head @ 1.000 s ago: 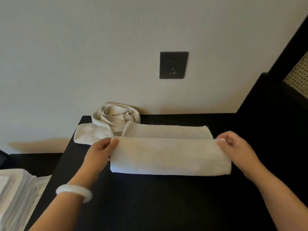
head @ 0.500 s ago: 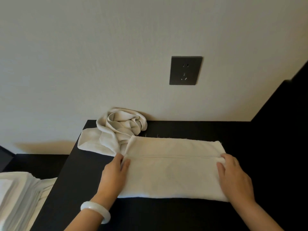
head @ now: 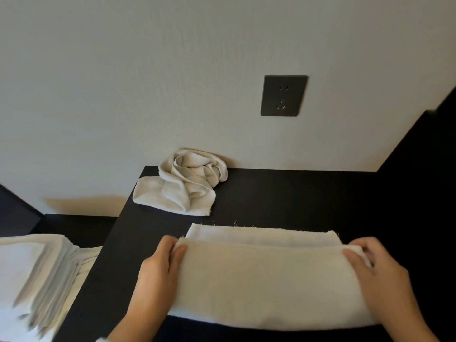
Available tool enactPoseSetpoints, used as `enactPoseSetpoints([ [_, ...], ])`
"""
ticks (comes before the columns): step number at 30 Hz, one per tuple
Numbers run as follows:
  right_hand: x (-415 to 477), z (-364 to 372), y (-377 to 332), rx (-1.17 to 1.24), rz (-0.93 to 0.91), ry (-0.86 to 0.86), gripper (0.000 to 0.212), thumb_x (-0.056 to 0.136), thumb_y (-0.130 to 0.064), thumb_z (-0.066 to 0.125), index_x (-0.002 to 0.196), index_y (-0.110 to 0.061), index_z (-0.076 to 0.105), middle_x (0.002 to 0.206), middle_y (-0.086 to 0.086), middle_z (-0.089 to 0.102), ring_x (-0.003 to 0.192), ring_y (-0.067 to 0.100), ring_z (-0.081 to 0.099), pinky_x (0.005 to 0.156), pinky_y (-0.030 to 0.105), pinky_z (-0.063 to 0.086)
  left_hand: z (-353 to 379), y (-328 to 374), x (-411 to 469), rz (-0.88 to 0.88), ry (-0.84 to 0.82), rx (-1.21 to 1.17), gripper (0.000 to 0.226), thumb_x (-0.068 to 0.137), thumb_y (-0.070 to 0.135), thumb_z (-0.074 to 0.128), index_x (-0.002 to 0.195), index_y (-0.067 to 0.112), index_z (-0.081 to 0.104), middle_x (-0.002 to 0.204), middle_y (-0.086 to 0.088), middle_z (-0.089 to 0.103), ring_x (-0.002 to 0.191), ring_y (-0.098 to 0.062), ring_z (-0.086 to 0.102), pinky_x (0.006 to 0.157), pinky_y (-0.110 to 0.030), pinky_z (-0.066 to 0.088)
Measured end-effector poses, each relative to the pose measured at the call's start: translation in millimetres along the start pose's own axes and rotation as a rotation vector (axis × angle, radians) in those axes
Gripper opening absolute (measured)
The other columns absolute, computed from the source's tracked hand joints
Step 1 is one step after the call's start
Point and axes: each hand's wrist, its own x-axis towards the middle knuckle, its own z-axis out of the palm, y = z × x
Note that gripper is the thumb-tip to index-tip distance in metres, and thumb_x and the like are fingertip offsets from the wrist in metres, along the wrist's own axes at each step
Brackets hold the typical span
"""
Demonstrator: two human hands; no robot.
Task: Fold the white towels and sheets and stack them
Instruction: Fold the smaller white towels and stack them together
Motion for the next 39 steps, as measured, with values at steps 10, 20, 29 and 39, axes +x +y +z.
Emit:
enactPoseSetpoints([
  [10, 35.7, 41.2, -0.1, -0.294, -0.097, 0.039, 0.012, 0.102, -0.036, 0.038, 0.097, -0.025, 0.040, 0.067, -0.009, 0.050, 0.051, 0.006, 0.052, 0.042, 0.023, 0.042, 35.3, 2.2, 53.3, -0.065, -0.017, 0.181, 0.026, 0.103, 0.040, 0.038, 0.083, 0.024, 0.044, 0.070, 0.001, 0.059, 0.061, -0.015, 0.058, 0.055, -0.031, 0.048],
  [20, 44.8, 41.1, -10.6, -0.602, -0.064, 0.029, 0.037, 0.100, -0.044, 0.040, 0.124, -0.017, 0.047, 0.095, -0.003, 0.060, 0.069, 0.007, 0.055, 0.052, 0.017, 0.040, 37.5, -1.7, 59.3, -0.037, -0.014, 0.255, 0.018, 0.101, 0.039, 0.044, 0.089, 0.025, 0.046, 0.073, 0.004, 0.060, 0.063, -0.011, 0.058, 0.060, -0.034, 0.052],
  [29, -24.7, 126.6, -123.4, -0.254, -1.028, -0.395, 0.053, 0.101, -0.030, 0.031, 0.154, -0.018, 0.033, 0.162, -0.001, 0.025, 0.150, 0.016, 0.021, 0.124, 0.039, 0.001, 28.1, 2.0, 61.5, -0.160, -0.065, 0.093, 0.011, 0.099, 0.035, 0.053, 0.090, 0.028, 0.052, 0.079, 0.005, 0.062, 0.070, -0.008, 0.059, 0.055, -0.019, 0.041],
  [39, -40.2, 162.7, -151.4, -0.574, -0.882, -0.543, 0.067, 0.102, -0.032, 0.028, 0.154, -0.037, -0.014, 0.165, 0.006, -0.008, 0.152, 0.031, -0.010, 0.109, 0.068, -0.018, -4.4, -13.1, 15.0, -0.378, -0.285, -0.006, 0.014, 0.087, 0.039, 0.068, 0.094, 0.035, 0.056, 0.088, 0.004, 0.067, 0.080, -0.008, 0.064, 0.062, -0.021, 0.047],
])
